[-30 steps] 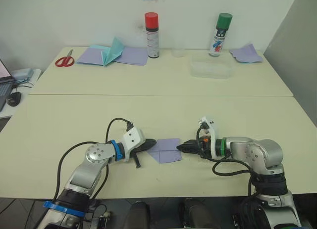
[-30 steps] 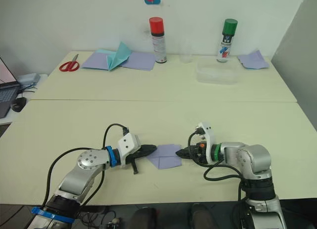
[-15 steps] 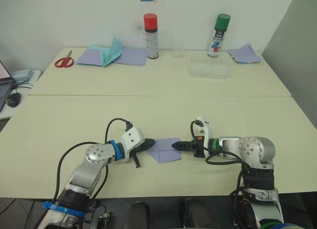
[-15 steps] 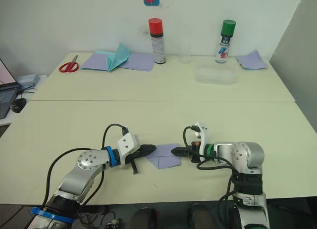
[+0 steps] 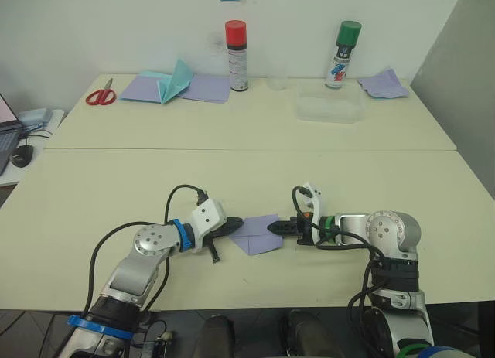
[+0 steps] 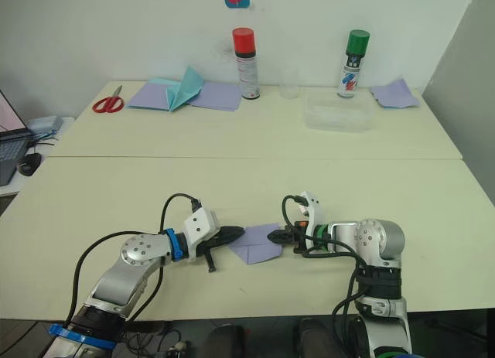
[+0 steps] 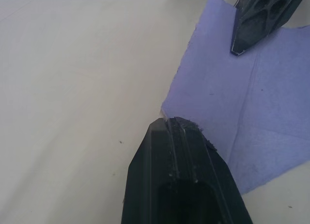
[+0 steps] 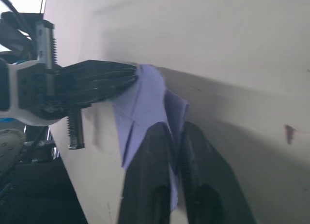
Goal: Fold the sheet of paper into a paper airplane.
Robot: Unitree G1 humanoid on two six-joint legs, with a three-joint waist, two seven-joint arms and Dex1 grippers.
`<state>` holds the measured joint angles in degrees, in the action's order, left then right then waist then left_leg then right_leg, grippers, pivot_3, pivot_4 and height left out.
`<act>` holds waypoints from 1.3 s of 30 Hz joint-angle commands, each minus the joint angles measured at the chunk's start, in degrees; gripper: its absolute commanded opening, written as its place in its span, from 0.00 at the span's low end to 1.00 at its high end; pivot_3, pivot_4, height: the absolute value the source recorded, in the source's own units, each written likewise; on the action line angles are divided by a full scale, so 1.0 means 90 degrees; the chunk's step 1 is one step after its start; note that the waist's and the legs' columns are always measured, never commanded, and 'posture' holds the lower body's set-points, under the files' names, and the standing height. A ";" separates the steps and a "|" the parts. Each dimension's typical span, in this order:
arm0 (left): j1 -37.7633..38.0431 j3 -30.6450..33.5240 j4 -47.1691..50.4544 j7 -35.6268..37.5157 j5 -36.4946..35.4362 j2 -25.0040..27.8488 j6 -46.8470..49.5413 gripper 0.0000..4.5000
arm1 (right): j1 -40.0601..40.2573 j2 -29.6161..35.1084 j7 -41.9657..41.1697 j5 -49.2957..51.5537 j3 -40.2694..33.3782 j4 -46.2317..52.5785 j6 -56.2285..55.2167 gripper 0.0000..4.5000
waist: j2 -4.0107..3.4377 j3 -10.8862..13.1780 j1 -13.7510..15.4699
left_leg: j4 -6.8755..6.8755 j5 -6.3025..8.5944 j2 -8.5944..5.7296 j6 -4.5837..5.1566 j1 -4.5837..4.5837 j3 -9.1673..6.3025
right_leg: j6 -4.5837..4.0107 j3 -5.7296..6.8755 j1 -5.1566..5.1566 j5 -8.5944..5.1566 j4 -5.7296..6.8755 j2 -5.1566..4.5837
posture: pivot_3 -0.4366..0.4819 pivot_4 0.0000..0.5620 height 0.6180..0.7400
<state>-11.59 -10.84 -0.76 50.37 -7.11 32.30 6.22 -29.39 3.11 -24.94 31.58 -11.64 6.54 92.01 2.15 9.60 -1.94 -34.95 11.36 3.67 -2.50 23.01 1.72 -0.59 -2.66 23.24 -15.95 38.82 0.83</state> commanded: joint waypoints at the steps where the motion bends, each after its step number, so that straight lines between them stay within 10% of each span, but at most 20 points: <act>1: 0.0136 -0.0204 -0.0210 -0.0027 0.0228 -0.0017 0.0221 0.00 | 0.0029 -0.0004 0.0016 0.0099 -0.0051 0.0013 -0.0037 0.00 | -0.0001 0.0001 0.0000 | 0.0000 0.0000 0.0000 0.0000 0.0001 0.0000 | 0.0001 0.0001 0.0000 0.0000 -0.0002 -0.0001 | 0.48 0.27 1.00; 11: -0.0049 0.0886 0.0413 0.0214 -0.0585 0.0556 0.0760 0.00 | 0.0190 0.0394 -0.0589 0.0222 0.0528 0.0612 -0.1631 0.00 | 0.0007 0.0031 -0.0043 | 0.0000 0.0000 0.0000 0.0000 0.0007 -0.0001 | 0.0004 0.0003 0.0011 0.0002 -0.0003 0.0004 | 0.48 0.27 1.00; 17: -0.0131 0.2243 0.1156 0.0868 -0.2092 0.1680 0.2339 0.00 | 0.0456 0.1774 -0.2487 -0.1398 0.2484 0.0934 -0.6482 0.00 | 0.0006 0.0040 -0.0144 | 0.0000 -0.0002 -0.0001 0.0002 0.0106 -0.0010 | -0.0002 0.0025 0.0107 -0.0001 0.0008 0.0027 | 0.48 0.27 1.00; 28: 0.0079 0.2243 0.1696 0.1097 -0.2165 0.2031 0.2330 0.00 | -0.0738 0.2335 -0.3110 -0.4663 0.4136 -0.3491 -1.6802 0.00 | 0.0035 0.0063 -0.0141 | 0.0003 0.0009 -0.0008 -0.0010 0.0109 0.0014 | 0.0009 0.0020 0.0100 -0.0007 -0.0020 0.0016 | 0.48 0.27 1.00; 39: 0.0357 0.0900 0.2261 0.1162 -0.1812 0.1709 0.2343 0.00 | -0.1501 0.2461 -0.1887 -0.6234 0.4767 -0.6004 -1.8979 0.00 | 0.0037 0.0062 -0.0104 | -0.0013 0.0004 -0.0007 -0.0018 0.0084 0.0007 | 0.0004 -0.0005 0.0079 -0.0005 0.0017 0.0004 | 0.48 0.27 1.00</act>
<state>-8.47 -0.68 19.25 61.25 -24.93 48.37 28.41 -42.39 24.65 -43.01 -23.41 29.99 -45.83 -76.69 2.49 10.17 -2.88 -35.09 11.39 3.60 -2.66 23.74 1.78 -0.55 -2.71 23.92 -16.00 38.98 0.87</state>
